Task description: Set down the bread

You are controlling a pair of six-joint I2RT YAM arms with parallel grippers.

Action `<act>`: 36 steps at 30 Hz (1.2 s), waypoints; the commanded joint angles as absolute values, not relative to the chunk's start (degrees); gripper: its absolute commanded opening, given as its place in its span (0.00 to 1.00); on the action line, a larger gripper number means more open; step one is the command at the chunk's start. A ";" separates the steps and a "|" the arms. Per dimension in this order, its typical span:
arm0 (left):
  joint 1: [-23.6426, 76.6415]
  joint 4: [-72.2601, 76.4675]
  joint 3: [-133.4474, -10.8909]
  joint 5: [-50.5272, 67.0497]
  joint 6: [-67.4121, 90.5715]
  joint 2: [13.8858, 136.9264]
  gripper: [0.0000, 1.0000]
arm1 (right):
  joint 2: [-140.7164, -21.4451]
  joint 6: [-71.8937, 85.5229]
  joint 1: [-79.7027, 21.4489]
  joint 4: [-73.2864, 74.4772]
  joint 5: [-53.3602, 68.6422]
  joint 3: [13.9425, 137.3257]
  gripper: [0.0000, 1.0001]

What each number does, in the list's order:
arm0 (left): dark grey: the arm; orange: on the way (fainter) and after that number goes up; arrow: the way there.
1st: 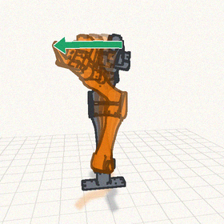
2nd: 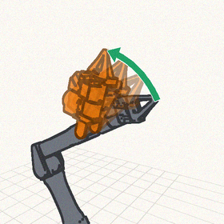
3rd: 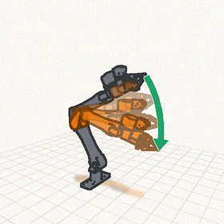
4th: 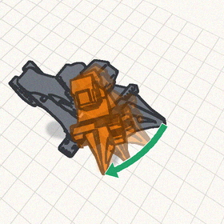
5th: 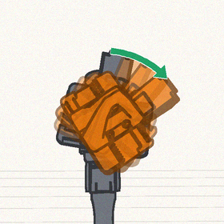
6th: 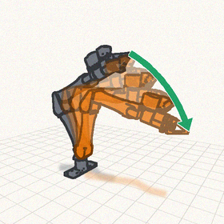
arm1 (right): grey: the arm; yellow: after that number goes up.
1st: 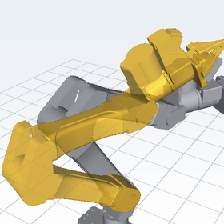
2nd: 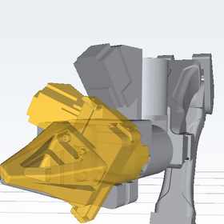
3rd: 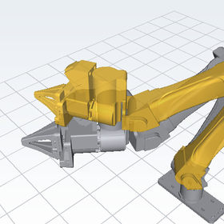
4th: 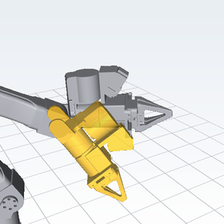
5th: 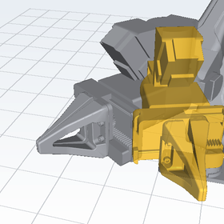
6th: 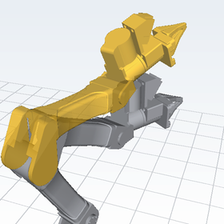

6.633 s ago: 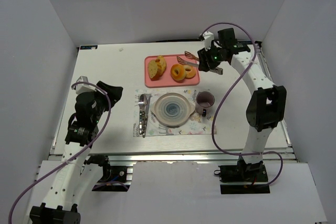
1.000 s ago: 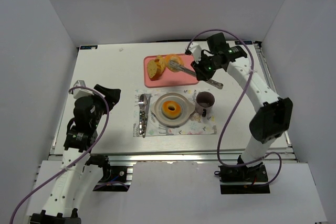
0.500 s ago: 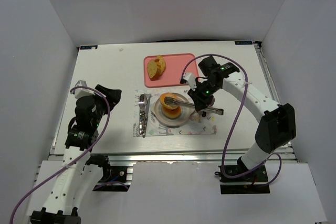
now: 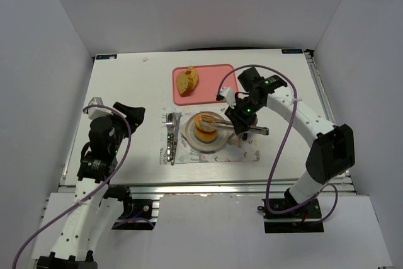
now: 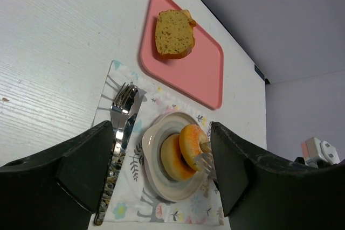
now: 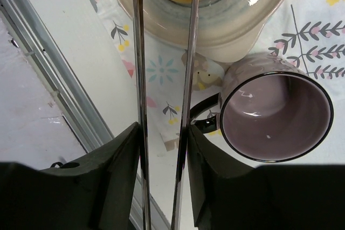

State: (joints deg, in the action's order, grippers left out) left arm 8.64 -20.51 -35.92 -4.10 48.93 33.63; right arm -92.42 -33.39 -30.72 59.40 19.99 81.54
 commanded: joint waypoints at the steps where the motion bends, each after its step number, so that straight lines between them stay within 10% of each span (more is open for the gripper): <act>1: 8.79 -19.60 -35.68 -4.57 48.60 33.75 0.82 | -91.76 -33.40 -31.11 58.54 21.00 81.73 0.44; 36: 8.79 -20.21 -35.86 -4.39 48.69 33.31 0.82 | -89.82 -24.79 -20.60 52.21 26.27 96.75 0.46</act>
State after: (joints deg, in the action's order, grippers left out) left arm 8.67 -20.51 -35.92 -4.10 48.95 33.91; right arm -89.71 -28.69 -26.33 55.55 24.23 92.14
